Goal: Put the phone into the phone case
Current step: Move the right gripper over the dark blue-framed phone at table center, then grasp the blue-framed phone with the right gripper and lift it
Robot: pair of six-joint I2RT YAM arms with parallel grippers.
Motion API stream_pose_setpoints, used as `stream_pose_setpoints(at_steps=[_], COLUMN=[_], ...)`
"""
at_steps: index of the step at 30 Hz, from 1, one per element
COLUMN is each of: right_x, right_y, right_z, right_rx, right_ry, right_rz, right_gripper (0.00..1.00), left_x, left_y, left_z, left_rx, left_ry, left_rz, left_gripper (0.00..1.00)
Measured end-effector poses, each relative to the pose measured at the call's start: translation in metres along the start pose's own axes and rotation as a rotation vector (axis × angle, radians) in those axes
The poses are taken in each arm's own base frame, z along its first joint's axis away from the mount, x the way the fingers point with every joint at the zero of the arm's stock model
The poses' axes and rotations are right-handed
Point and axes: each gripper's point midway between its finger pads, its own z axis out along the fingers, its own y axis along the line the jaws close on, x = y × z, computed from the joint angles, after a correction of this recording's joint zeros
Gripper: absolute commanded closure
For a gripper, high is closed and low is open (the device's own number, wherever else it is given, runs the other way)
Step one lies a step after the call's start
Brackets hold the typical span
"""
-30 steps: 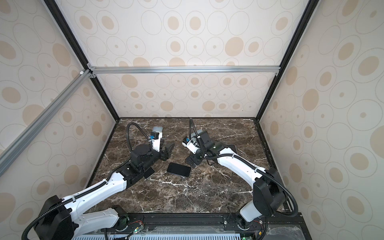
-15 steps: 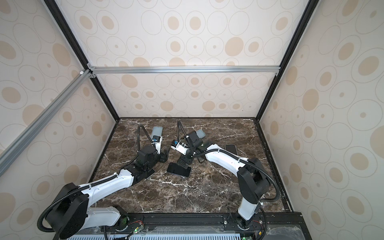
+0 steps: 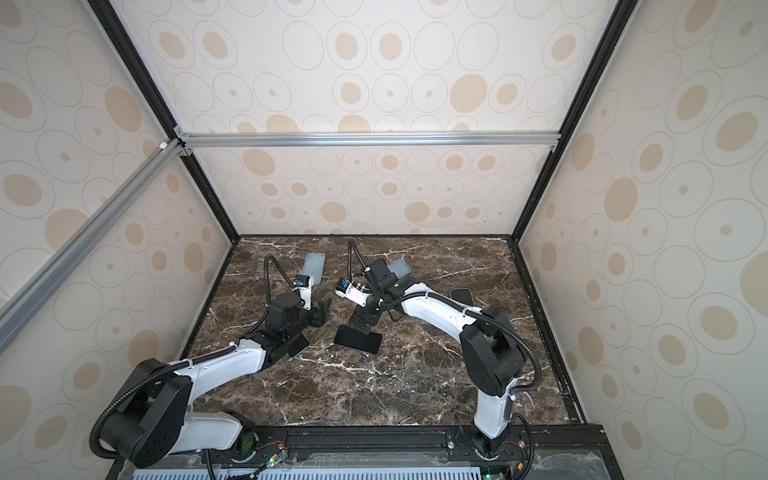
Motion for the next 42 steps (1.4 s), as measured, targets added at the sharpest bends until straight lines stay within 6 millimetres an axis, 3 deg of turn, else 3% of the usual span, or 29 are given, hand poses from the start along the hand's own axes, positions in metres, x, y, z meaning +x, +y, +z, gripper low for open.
stream_pose_setpoints(at_steps=[9,21,29,37,42], right_x=[0.008,0.023,0.036,0.055,0.066], right_y=[0.021,0.065,0.06,0.053,0.052], right_z=[0.002,0.0,0.01,0.035,0.048], right_rx=[-0.044,-0.076,-0.014,0.0,-0.017], right_ry=[0.059,0.144,0.216,0.299,0.34], right_rz=[-0.033,-0.114,-0.118,-0.111,-0.091], right_gripper=[0.0,0.0,0.0,0.0,0.01], left_x=[-0.011,-0.061,-0.065,-0.072,-0.064], left_y=[0.004,0.011,0.015,0.02,0.021], left_z=[-0.007,-0.034,-0.044,-0.055,-0.054], left_rx=[-0.017,-0.05,-0.07,-0.093,-0.092], left_ry=[-0.005,-0.096,-0.088,-0.104,-0.091], left_rz=[-0.012,-0.028,0.01,0.036,0.037], left_gripper=[0.33,0.28,0.28,0.28,0.28])
